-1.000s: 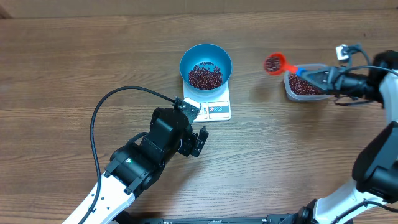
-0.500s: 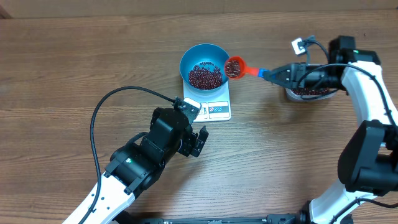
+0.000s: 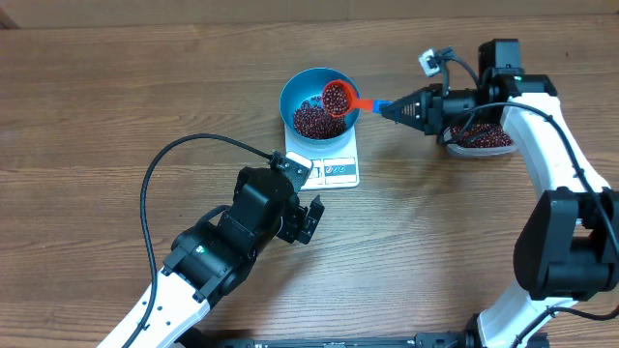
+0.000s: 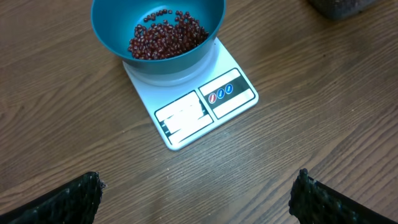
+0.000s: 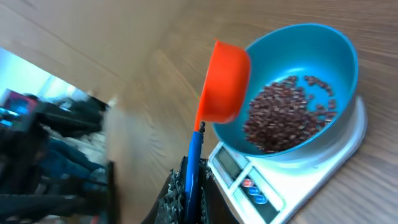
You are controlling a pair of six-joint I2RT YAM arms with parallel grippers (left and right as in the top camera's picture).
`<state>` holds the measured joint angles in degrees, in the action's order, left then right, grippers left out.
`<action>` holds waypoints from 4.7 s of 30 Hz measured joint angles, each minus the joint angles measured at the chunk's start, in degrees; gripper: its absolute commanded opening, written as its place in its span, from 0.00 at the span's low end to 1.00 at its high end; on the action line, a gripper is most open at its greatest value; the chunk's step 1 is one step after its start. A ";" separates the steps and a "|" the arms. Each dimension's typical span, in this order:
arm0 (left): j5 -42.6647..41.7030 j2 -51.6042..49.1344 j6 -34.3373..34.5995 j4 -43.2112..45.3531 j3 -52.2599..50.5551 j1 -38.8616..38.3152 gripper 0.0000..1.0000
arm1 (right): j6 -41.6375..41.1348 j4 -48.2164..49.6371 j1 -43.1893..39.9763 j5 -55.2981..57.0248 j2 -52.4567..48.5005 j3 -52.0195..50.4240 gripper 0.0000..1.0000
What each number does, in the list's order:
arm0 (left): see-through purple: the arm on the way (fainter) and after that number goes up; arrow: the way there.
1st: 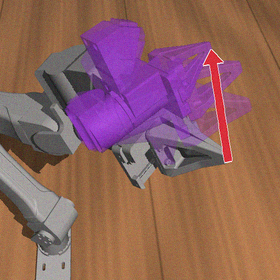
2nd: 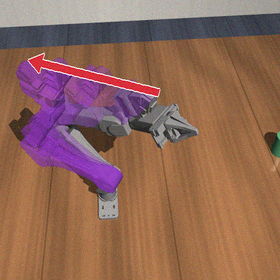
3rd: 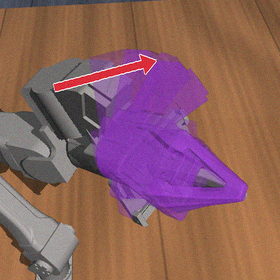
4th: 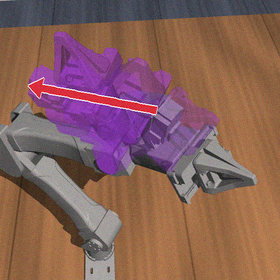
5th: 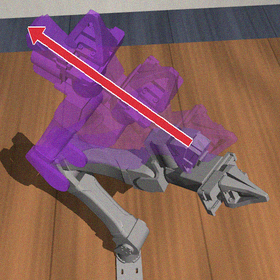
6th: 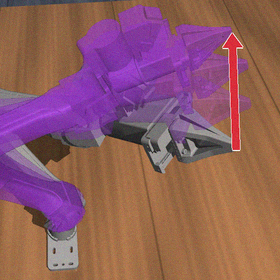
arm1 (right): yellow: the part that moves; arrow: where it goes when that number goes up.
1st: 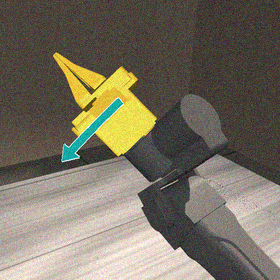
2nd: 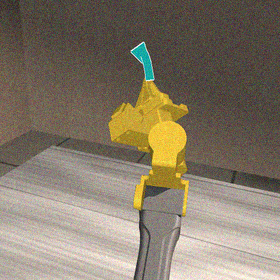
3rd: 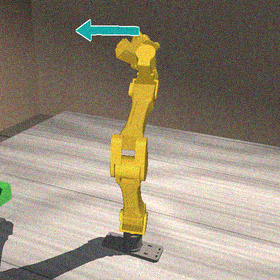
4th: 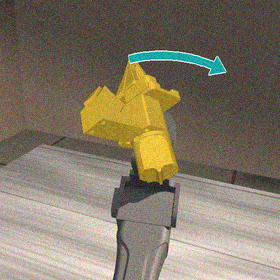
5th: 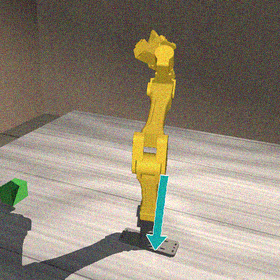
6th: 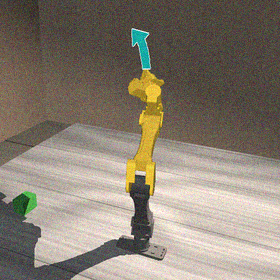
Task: Scoop item into bowl and weigh 150g on scale
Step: 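Tip the scoop over the teal bowl to pour beans in, then carry the empty scoop right back over the bean tub, then lower the scoop into the beans in the tub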
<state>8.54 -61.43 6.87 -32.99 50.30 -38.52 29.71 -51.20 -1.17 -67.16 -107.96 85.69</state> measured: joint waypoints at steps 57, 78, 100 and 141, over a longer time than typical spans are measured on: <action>0.02 0.00 0.00 -0.02 0.00 0.00 0.99 | 43.80 19.37 3.96 16.17 0.00 0.00 0.04; 0.00 0.00 0.00 0.00 0.00 0.00 0.99 | 19.78 7.89 1.03 33.97 15.65 0.04 0.04; 0.00 0.00 0.00 0.00 0.00 0.00 1.00 | 1.31 -15.39 -0.68 72.72 23.45 0.11 0.04; 0.02 0.00 0.00 -0.02 0.00 0.00 1.00 | -2.49 -12.04 -3.65 80.30 7.13 -0.96 0.04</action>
<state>8.56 -61.43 6.87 -33.01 50.30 -38.52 27.22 -63.24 -4.82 13.15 -100.84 84.73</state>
